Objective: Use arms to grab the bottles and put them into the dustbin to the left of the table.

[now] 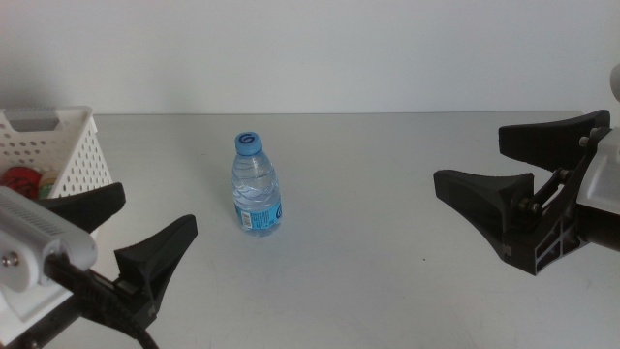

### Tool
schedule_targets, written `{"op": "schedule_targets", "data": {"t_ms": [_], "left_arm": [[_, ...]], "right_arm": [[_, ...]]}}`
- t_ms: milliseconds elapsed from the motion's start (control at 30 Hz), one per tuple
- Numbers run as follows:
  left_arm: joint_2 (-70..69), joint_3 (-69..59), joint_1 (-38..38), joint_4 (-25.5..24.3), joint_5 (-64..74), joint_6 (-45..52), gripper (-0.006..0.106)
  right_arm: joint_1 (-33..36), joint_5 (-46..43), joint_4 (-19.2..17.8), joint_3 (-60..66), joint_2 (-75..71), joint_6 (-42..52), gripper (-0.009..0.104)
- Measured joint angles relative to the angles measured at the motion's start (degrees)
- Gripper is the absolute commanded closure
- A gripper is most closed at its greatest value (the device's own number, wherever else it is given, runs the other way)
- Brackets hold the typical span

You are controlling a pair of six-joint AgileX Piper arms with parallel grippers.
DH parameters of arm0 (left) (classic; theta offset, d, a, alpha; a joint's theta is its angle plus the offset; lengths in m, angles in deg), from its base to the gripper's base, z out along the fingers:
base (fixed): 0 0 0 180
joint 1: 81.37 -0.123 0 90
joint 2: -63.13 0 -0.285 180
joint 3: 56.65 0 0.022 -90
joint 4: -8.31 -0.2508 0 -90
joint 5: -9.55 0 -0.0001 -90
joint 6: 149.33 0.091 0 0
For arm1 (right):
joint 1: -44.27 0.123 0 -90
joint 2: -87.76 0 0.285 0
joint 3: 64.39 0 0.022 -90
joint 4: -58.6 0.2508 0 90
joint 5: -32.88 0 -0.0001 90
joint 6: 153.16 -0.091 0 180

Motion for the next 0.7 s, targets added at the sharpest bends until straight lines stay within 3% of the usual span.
{"op": "schedule_targets", "data": {"t_ms": [500, 700], "left_arm": [[3.0, -5.2, 0.0, -0.2, -4.3, 0.0, 0.007], [10.6, -5.2, 0.0, 3.2, -12.5, -0.2, 0.007]], "right_arm": [[0.0, 0.0, -0.1, 0.0, 0.0, 0.0, 0.030], [0.0, 0.0, 0.0, 0.0, 0.0, 0.0, 0.030]]}}
